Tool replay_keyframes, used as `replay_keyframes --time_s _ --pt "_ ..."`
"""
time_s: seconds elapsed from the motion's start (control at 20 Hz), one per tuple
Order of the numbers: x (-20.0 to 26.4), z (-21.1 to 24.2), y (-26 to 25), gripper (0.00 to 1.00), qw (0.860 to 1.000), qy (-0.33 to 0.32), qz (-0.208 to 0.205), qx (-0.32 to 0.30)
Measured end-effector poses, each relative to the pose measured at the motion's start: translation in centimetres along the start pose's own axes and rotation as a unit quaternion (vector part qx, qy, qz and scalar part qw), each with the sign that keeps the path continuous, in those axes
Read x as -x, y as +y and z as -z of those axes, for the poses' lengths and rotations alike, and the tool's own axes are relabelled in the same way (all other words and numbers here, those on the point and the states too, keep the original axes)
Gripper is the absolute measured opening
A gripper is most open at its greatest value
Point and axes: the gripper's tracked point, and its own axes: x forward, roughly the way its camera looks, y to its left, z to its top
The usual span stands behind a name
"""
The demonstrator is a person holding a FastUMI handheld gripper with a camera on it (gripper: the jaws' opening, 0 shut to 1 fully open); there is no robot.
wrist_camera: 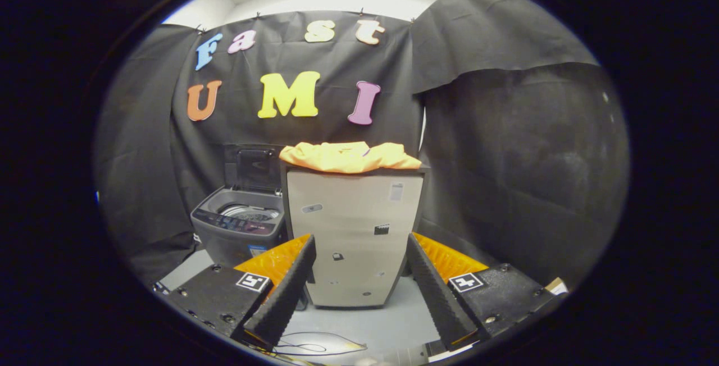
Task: Put the clothes into the washing machine and then close the washing machine lid.
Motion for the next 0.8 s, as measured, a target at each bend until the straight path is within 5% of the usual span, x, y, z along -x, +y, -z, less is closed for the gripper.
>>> replay_keyframes --time_s 0.8 --pt "-1.3 -5.6 1.0 1.00 1.000 -0.010 0.010 -0.007"
